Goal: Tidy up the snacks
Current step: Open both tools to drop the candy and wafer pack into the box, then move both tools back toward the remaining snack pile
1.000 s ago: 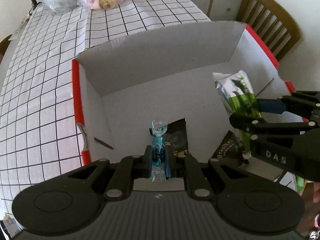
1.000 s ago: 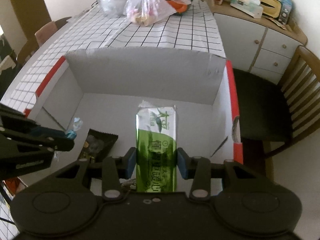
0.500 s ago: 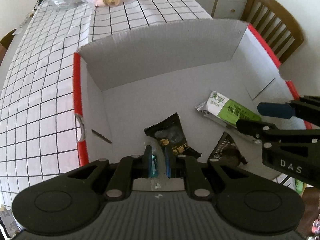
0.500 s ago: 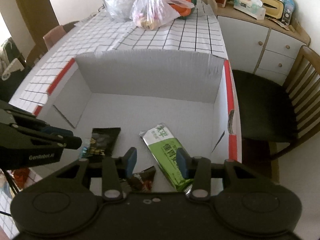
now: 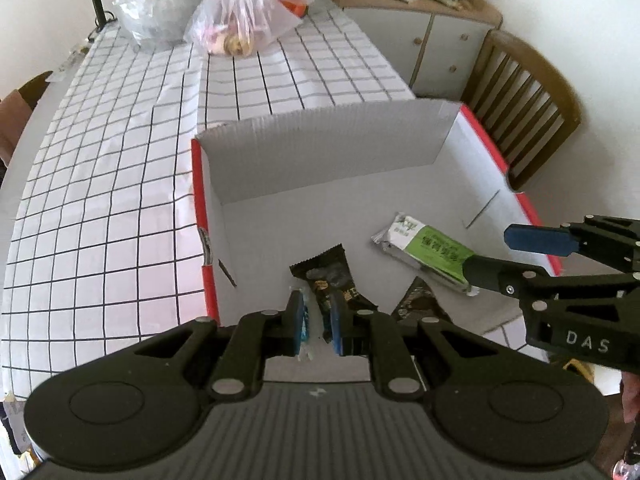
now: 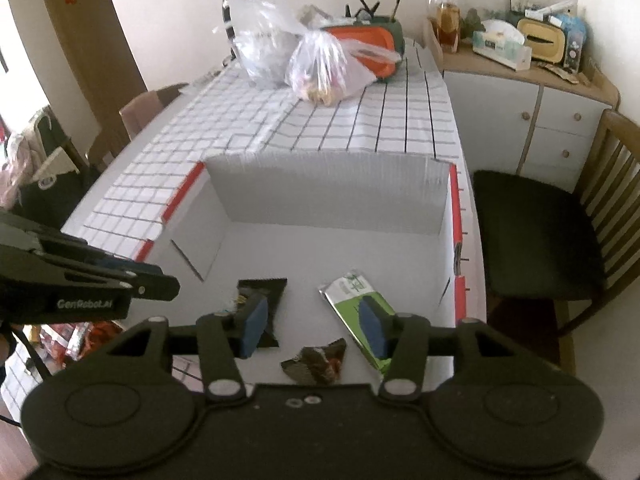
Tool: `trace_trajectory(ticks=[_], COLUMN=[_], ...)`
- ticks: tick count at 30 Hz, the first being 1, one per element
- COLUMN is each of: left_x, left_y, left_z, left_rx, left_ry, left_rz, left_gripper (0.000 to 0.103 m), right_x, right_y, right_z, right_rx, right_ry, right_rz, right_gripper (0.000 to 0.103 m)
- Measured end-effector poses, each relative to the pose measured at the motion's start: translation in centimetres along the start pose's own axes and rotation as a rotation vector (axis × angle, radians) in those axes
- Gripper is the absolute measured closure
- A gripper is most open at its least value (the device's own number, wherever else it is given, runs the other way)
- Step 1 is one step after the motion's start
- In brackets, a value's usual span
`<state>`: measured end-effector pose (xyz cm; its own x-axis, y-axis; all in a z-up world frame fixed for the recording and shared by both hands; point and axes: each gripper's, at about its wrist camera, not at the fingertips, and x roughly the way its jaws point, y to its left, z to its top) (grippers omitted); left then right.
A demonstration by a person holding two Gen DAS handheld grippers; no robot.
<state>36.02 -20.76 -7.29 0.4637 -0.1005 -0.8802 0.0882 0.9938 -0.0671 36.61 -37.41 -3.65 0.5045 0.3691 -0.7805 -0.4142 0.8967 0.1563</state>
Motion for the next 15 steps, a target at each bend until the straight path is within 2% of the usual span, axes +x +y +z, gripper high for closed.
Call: trace_trajectory(ticks=[2, 5, 13, 14, 15], left_x=[-1.0, -2.4, -5.6, -6.1, -6.5], left_y=[0.1, 0.5, 2.3, 2.6, 2.9], left_z=[-0.3, -0.9, -2.9, -3.2, -3.4], left_rx=[-0.002, -0.01, -0.018, -0.016, -0.014], left_ry=[-0.021, -0.05, -0.103, -0.113, -0.122], left_rz=[-0.006, -0.015, -0.032, -0.035, -0.037], left_gripper=[0.082, 0.076, 0.073, 0.07, 0.059], right_x=[-0.8, -2.1, -4.9, -5.2, -5.5], right_y=[0.3, 0.8, 3.4, 3.8, 4.3], right_z=[0.0, -0.3, -1.0, -1.0, -1.2], right_rx=[0.002, -0.002, -0.012, -0.014, -0.014], right_ry=[-0.018, -0.041, -0.093, -0.1, -0.108], right_rz=[0.007, 0.015, 0.045, 0.046, 0.052], right_gripper=[0.048, 0.038, 0.023, 0.022, 0.02])
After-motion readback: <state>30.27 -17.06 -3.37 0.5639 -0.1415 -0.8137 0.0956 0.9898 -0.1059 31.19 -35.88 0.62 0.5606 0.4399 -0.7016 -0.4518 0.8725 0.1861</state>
